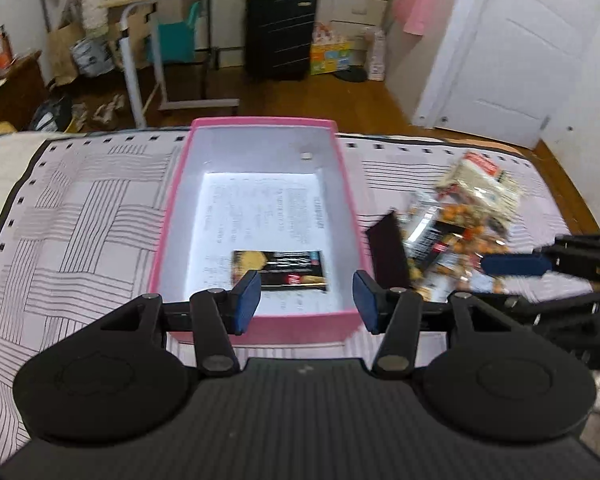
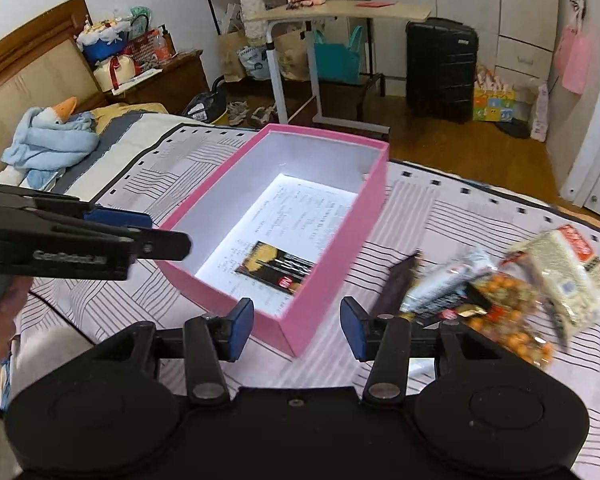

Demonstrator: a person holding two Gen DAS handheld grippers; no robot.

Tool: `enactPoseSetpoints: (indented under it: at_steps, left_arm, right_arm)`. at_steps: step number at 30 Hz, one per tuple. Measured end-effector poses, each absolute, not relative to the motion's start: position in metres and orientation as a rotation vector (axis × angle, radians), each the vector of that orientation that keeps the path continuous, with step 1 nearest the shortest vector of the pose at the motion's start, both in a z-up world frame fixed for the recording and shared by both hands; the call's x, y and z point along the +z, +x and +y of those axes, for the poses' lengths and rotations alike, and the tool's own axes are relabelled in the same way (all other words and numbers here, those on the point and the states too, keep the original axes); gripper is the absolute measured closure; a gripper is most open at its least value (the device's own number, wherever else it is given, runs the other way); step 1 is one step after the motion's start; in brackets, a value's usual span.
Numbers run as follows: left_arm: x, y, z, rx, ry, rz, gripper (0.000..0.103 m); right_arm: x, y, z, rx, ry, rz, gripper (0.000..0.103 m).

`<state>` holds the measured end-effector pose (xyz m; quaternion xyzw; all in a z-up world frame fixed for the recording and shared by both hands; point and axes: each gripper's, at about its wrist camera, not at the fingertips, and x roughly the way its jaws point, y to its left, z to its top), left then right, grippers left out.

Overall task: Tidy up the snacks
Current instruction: 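Lower the left tool onto the white biscuit bar and grasp it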

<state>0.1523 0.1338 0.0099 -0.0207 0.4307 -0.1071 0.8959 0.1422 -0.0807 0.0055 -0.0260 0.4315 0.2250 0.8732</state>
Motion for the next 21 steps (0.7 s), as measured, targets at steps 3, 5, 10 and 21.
enactPoseSetpoints:
  at_steps: [3,5,10,21]
  left_arm:
    - [0.018,0.138,0.115,-0.271,-0.008,0.879,0.05]
    - [0.02,0.13,0.101,-0.318,0.014,0.879,0.048]
    - [0.016,0.114,0.064,-0.409,0.077,0.889,0.044]
    - [-0.041,0.102,0.013,-0.638,0.213,0.963,0.033]
  right_arm:
    - [0.017,0.132,-0.108,0.459,-0.039,0.874,0.038]
    - [0.023,0.125,-0.124,0.448,-0.04,0.847,0.033]
    - [0.029,0.111,-0.153,0.432,-0.051,0.776,0.023]
    - [-0.011,0.122,-0.175,0.445,-0.077,0.769,0.013]
